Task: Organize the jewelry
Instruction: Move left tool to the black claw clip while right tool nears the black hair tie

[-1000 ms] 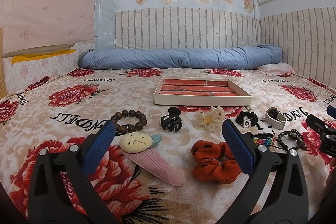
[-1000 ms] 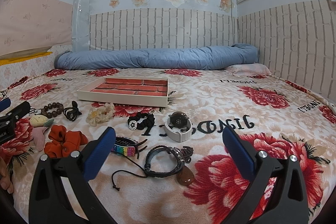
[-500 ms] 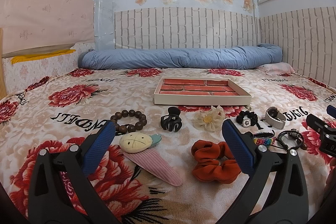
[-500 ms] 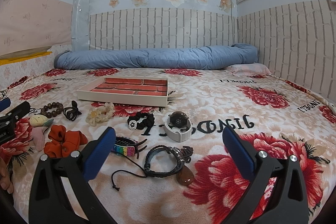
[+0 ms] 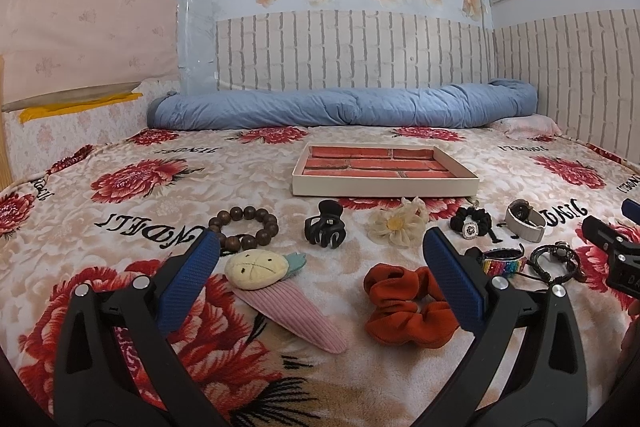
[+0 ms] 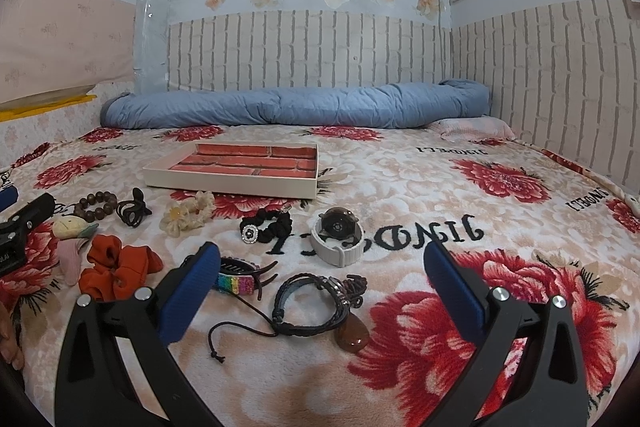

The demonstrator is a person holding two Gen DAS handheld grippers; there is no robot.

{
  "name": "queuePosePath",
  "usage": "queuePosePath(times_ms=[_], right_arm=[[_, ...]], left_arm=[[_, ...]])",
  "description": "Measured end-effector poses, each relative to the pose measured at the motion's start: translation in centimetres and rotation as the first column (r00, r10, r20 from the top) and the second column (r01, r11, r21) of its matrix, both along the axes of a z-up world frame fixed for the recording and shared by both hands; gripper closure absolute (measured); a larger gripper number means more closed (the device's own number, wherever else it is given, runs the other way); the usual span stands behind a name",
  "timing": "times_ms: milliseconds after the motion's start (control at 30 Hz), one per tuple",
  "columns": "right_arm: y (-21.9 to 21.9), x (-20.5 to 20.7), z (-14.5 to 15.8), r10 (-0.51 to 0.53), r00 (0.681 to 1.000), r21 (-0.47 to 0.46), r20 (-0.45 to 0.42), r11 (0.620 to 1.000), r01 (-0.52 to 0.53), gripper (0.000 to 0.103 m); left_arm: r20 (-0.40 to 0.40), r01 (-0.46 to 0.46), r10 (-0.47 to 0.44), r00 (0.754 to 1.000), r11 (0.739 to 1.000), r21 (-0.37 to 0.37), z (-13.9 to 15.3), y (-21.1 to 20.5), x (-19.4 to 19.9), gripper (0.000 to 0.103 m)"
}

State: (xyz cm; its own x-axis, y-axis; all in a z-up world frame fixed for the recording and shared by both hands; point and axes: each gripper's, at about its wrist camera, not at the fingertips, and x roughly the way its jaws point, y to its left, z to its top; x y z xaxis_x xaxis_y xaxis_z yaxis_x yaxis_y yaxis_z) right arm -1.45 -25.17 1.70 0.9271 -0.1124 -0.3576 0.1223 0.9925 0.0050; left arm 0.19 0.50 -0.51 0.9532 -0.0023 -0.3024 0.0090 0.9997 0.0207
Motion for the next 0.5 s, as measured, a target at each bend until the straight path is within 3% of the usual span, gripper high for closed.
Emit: queuePosePath(times_ms=[500], right_arm=[[0.8,1.0,-0.6,0.004,0.999,-0.062,-0.036,0.998,-0.006,0.004]], left_arm=[[-0.073,0.026,-0.026,0.997,1.000,0.002,-0.5,-0.6,1.3,0.005]])
